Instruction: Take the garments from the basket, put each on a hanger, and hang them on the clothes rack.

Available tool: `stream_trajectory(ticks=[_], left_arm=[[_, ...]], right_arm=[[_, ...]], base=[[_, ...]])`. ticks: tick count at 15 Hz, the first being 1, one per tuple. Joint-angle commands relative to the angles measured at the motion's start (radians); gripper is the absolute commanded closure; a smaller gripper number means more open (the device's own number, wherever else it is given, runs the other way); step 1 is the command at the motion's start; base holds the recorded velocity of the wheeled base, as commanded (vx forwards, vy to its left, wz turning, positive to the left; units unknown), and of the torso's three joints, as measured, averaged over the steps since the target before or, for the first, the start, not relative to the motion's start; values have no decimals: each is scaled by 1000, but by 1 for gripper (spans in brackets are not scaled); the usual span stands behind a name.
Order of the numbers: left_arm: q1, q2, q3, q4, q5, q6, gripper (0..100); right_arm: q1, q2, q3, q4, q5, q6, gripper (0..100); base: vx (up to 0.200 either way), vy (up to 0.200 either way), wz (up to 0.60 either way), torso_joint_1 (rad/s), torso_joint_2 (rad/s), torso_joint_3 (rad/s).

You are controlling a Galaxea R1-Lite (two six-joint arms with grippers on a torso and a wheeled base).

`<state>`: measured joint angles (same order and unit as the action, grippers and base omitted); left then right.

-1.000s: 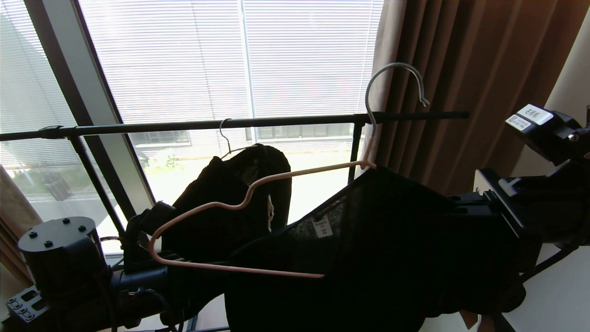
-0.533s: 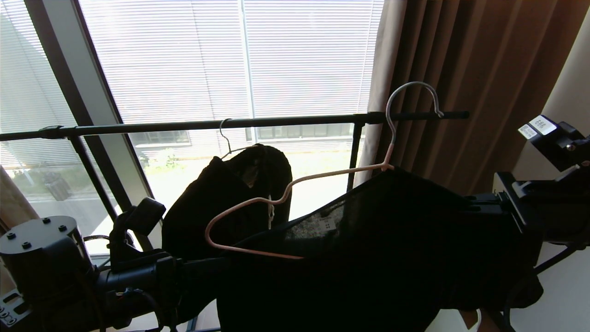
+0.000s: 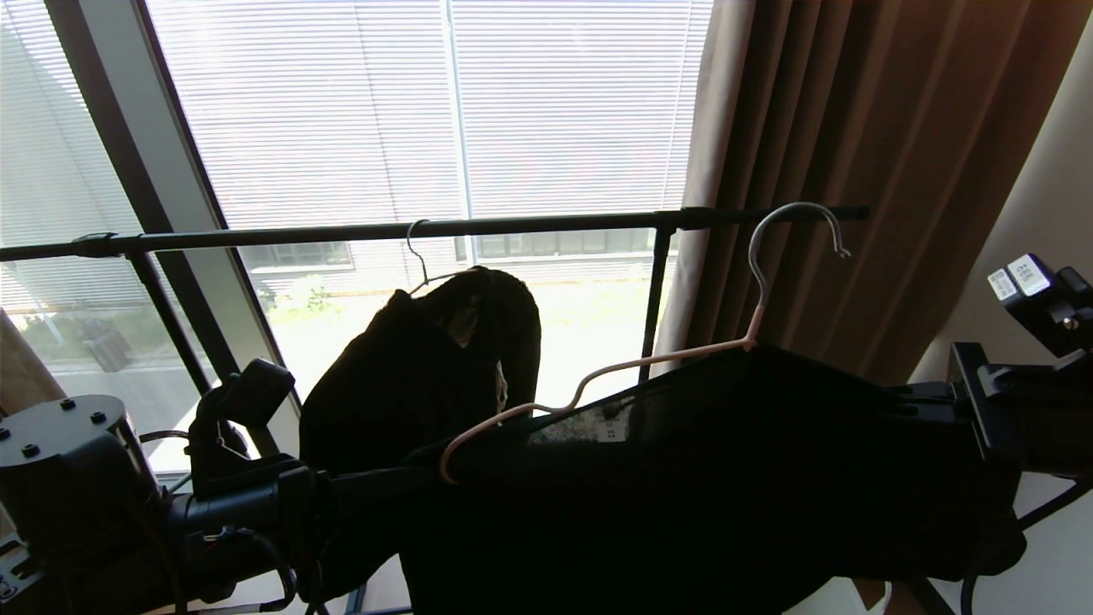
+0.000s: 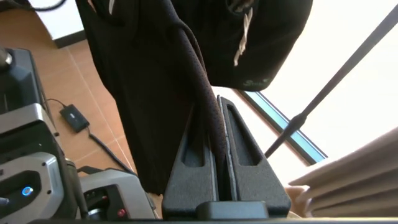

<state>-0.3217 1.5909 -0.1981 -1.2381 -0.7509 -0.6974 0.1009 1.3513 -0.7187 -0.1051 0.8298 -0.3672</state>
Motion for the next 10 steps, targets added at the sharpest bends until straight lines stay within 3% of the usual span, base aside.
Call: stream_trajectory(ticks=[1,6,8,10], left_arm=[[3,-8,-1,0,-1,-2,100],[3,-40,-15,2,-1,-1,100],[-11,-49,-67,17,-5,3,100],[-22,-68,-126,106,-5,35,100]], right_arm=[[-16,-9,13,-1,0,-2,100],[-12,-14,13,-1,-1,-6,100],[74,-12,13,-2,-90,-2,100],[122,-8,15,-8,-144,-2,100]], base=[[0,0,0,0,0,0],[0,0,0,0,0,0],[0,0,0,0,0,0],[0,0,0,0,0,0]])
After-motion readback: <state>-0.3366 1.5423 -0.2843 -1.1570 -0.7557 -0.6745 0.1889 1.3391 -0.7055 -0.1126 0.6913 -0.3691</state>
